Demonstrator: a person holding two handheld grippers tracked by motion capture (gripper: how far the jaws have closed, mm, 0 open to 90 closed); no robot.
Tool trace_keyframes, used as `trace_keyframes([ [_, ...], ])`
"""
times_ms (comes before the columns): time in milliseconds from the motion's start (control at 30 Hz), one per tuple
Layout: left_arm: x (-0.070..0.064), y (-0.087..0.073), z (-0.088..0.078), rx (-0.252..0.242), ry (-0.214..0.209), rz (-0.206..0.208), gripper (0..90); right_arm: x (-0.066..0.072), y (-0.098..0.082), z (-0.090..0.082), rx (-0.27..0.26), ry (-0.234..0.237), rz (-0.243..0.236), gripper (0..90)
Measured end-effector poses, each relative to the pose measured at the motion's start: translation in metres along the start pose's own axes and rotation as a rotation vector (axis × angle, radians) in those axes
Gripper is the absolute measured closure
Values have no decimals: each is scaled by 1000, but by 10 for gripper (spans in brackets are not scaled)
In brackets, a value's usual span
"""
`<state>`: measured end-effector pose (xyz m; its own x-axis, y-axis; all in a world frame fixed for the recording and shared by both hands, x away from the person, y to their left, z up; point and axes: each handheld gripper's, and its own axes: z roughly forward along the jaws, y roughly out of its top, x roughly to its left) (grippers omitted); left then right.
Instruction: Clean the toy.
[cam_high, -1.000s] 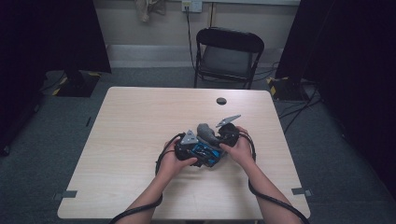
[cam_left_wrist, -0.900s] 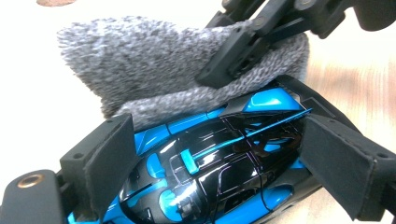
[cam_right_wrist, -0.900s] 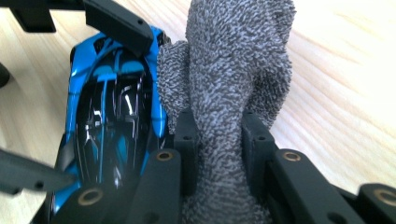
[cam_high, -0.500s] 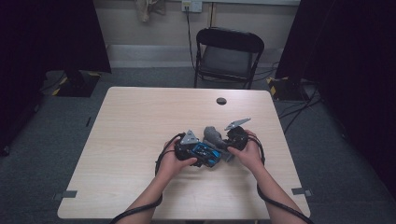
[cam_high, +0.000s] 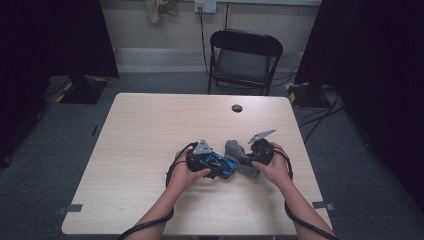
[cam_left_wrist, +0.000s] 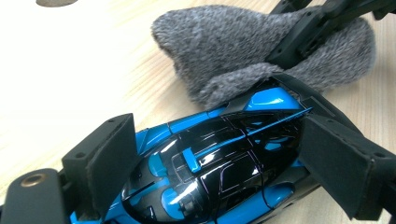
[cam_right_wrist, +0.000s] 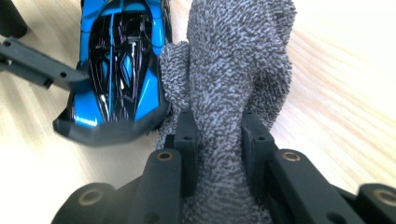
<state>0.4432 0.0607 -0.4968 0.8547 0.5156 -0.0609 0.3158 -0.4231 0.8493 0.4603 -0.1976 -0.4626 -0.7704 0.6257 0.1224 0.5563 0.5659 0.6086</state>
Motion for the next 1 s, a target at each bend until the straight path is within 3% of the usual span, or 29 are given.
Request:
trace_keyframes([
  [167,0,0,0,0,3,4,115,-6,-3,-11,-11,-36,19,729],
  [267,0,0,0,0,3,4,116,-16,0,-20,-52,-70,64,729],
  [400,0,0,0,-1,3,4,116,-20,8,-18,-79,-80,81,730],
  [700,0,0,-1,-2,-1,3,127,-8,51,23,-100,-70,59,728],
  [1000,-1,0,0,-6,4,7,126,4,74,59,-70,-65,24,727],
])
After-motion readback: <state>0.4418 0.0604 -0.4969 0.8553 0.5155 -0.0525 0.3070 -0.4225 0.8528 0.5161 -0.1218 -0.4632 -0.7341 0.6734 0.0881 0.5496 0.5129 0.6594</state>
